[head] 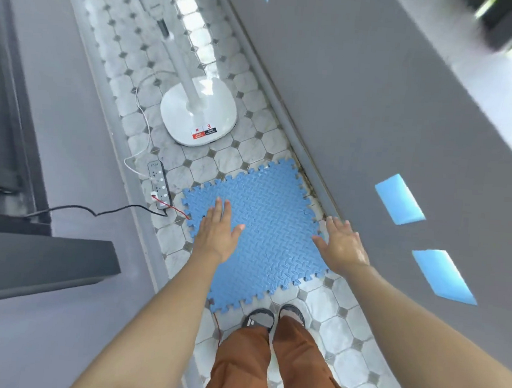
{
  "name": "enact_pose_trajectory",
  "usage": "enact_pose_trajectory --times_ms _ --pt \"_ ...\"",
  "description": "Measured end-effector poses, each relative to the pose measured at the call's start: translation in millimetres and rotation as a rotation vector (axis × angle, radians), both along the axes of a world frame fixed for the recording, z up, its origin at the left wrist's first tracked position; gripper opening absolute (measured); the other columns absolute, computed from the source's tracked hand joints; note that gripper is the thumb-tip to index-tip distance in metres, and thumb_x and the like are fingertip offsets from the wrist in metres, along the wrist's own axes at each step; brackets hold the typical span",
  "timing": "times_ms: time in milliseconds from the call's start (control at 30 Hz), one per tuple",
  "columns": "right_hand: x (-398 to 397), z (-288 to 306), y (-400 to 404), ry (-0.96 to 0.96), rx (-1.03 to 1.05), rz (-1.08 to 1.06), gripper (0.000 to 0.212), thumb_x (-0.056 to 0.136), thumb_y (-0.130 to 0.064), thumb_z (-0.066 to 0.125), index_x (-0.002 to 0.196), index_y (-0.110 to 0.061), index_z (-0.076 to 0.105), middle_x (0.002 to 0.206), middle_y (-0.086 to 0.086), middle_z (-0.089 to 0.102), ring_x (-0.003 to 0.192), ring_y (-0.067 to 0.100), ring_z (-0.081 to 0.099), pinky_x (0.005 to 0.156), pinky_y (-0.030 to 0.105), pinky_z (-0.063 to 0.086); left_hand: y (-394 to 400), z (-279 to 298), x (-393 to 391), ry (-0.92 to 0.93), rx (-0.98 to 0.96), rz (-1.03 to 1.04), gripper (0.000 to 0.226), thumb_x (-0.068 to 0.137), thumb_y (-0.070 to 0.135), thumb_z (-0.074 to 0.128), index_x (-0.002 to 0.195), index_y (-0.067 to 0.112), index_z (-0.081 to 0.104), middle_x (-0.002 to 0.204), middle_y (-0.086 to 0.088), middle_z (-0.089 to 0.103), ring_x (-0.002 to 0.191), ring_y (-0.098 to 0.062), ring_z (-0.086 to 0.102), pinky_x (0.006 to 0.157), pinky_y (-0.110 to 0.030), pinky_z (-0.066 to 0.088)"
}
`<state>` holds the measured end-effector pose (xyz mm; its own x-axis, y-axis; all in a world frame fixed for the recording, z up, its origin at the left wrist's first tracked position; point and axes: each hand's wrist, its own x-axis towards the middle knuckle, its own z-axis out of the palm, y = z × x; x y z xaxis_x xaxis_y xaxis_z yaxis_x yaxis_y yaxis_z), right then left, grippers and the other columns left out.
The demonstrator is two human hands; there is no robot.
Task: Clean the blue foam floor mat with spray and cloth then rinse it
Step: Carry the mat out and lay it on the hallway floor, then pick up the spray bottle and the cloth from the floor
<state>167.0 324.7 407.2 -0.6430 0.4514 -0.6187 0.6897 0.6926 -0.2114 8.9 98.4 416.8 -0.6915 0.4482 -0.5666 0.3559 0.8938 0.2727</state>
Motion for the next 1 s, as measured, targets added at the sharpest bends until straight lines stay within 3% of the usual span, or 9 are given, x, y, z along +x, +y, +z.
enact_pose_trajectory --times_ms 267,533,767,1000 --pt "59 117 -25 0.084 0.037 -0.208 0.07 0.101 -0.05 0.031 0.156 -0.013 0.008 0.164 0.005 0.009 0.151 0.026 0.004 0.122 0.043 0.008 13 108 0 0.102 0.018 -0.226 0.074 0.099 0.049 0.032 0.153 0.012 -0.003 0.161 -0.009 -0.011 0.149 -0.027 -0.001 0.12 -0.043 0.01" --pt "190 175 -27 0.113 0.119 -0.558 0.07 0.101 -0.051 0.031 0.155 -0.012 0.012 0.163 0.005 0.014 0.151 0.025 0.007 0.121 0.044 0.009 104 173 63 0.175 0.121 -0.62 0.076 0.099 0.049 0.033 0.153 0.011 -0.003 0.161 -0.01 -0.011 0.148 -0.028 0.002 0.119 -0.043 0.012" --pt "385 198 -91 0.102 0.175 -1.082 0.071 0.101 -0.052 0.031 0.156 -0.012 0.01 0.164 0.004 0.011 0.151 0.026 0.007 0.12 0.043 0.01 183 200 208 0.229 0.172 -1.062 0.077 0.098 0.051 0.034 0.153 0.01 -0.001 0.161 -0.011 -0.007 0.148 -0.029 0.007 0.119 -0.042 0.015" --pt "569 210 -255 -0.054 0.224 -1.63 0.072 0.101 -0.051 0.032 0.156 -0.01 0.01 0.164 0.006 0.012 0.151 0.026 0.009 0.12 0.044 0.012 195 212 445 0.143 0.301 -1.578 0.077 0.098 0.051 0.032 0.153 0.01 -0.003 0.161 -0.013 -0.006 0.147 -0.032 0.01 0.117 -0.044 0.022"
